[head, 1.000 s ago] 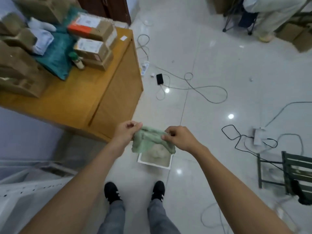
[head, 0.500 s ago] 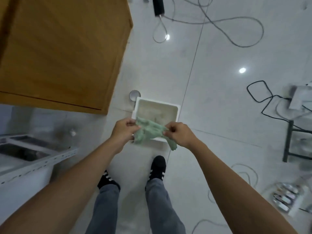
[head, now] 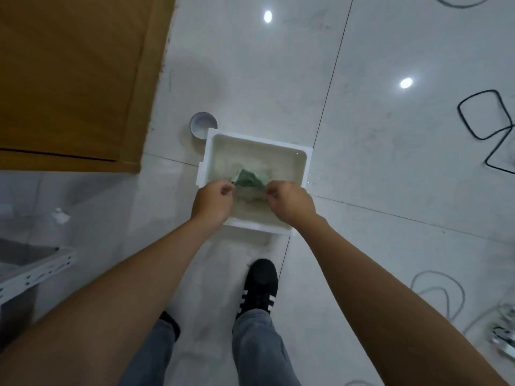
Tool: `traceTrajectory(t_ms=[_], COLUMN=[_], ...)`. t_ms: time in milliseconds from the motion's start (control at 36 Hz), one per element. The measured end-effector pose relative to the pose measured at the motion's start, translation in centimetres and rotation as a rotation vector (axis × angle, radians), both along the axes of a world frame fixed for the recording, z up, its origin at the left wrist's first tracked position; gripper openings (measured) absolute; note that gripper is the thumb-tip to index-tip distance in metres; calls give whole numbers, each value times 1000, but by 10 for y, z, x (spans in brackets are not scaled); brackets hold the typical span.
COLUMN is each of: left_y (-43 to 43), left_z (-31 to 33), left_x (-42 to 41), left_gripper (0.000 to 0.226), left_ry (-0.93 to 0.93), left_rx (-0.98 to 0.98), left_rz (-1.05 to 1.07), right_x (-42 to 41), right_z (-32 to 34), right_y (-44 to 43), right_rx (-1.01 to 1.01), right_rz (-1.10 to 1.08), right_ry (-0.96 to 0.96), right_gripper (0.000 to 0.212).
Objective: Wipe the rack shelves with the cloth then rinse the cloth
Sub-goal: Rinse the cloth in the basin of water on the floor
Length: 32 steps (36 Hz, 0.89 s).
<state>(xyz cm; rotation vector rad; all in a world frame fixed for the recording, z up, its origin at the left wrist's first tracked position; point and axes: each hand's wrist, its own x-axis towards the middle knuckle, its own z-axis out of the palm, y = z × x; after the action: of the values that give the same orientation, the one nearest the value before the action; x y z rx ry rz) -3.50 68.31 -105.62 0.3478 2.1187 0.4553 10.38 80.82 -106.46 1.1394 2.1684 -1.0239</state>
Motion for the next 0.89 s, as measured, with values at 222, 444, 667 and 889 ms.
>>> traceTrajectory(t_ms=[222, 444, 667, 889], left_y=[-19, 4, 15, 12], left_z=[-34, -68, -110, -127], left_x=[11, -1, -8, -6], left_gripper=[31, 60, 63, 65], left_ry=[66, 317, 273, 217], left_rx=[-63, 17, -98, -111], left_rz=[-397, -853, -926, -950], right_x=[14, -2, -18, -19], right_z=[-46, -82, -104, -115], right_y=[-31, -30, -27, -28], right_rx=[-58, 177, 192, 228], right_rz=[-37, 93, 106, 155], right_ry=[-81, 37, -66, -106], right_gripper=[25, 43, 51, 47])
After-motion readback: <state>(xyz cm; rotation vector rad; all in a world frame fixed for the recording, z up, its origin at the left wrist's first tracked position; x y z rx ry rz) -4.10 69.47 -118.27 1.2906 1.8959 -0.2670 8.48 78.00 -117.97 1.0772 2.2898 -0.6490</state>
